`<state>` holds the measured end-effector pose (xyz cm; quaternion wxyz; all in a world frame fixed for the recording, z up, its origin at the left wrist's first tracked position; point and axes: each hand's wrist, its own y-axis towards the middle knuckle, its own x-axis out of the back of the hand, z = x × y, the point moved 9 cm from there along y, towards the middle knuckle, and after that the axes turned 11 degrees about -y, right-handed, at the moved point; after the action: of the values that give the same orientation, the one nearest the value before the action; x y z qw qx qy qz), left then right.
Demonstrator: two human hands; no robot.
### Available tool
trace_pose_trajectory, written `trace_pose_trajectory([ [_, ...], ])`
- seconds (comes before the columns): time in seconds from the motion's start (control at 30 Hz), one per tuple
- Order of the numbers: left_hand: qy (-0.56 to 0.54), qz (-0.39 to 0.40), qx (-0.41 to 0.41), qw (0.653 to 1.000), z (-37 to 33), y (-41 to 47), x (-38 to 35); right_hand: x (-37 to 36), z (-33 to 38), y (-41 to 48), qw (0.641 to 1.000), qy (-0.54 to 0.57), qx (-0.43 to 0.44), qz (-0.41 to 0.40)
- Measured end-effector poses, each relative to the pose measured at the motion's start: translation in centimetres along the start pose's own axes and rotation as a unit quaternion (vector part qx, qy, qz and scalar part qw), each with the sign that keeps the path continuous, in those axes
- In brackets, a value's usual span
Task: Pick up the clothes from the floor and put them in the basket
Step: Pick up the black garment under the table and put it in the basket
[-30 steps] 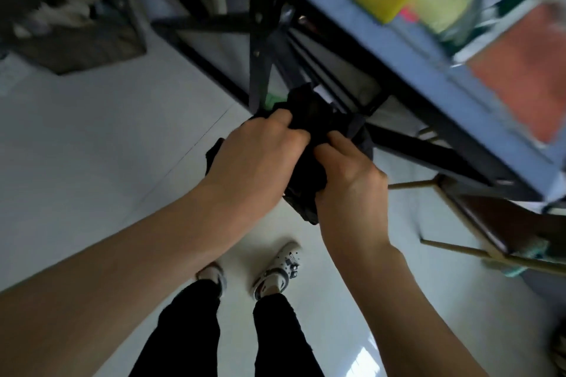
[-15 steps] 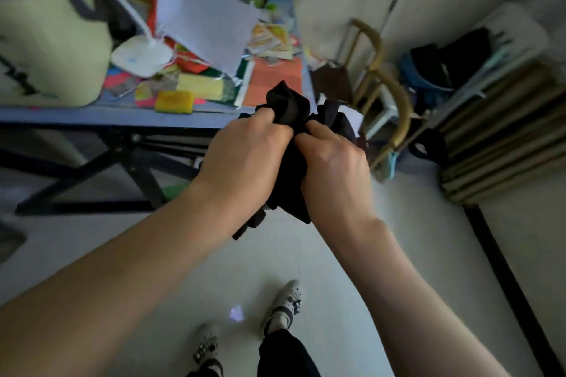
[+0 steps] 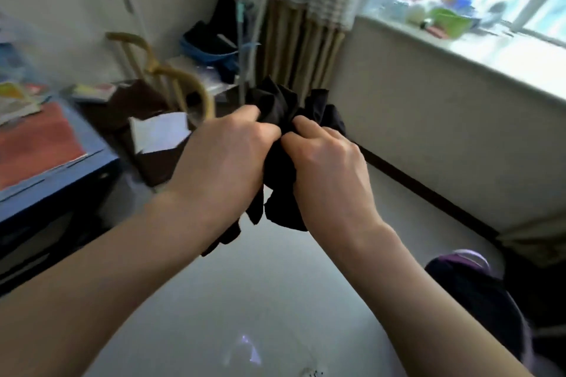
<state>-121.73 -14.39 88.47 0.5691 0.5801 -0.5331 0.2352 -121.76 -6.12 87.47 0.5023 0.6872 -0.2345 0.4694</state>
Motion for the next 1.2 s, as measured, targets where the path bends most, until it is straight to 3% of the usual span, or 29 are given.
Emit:
trace_pose_trajectory([
  [0.23, -0.103, 0.041, -0.148, 0.983, -21.5, 10.1, -9.9, 3.9, -23.6, -7.7, 0.981, -0.106, -0.161, 0.023],
  [0.57, -0.198, 0.16, -0.278, 0.926, -40.9, 17.9, -23.1, 3.6, -44.3, -16.6, 0.933, -0.138, -0.328, 0.058],
  [0.7, -0.237, 0.215, -0.351, 0.88, -47.0, 20.2, -28.6, 2.4, -50.7, -19.7, 0.9, -0.16, -0.402, 0.06],
  [0.9, -0.279, 0.303, -0.479, 0.775, -58.6, 23.0, -37.7, 0.4, -61.0, -26.5, 0.797, -0.203, -0.562, 0.086],
  [1.03, -0.284, 0.36, -0.544, 0.702, -64.6, 21.3, -42.6, -1.1, -64.4, -31.6, 0.734, -0.2, -0.64, 0.108],
  [1.2, -0.262, 0.435, -0.581, 0.636, -69.4, 17.2, -50.6, -4.2, -67.5, -38.2, 0.672, -0.182, -0.709, 0.112],
])
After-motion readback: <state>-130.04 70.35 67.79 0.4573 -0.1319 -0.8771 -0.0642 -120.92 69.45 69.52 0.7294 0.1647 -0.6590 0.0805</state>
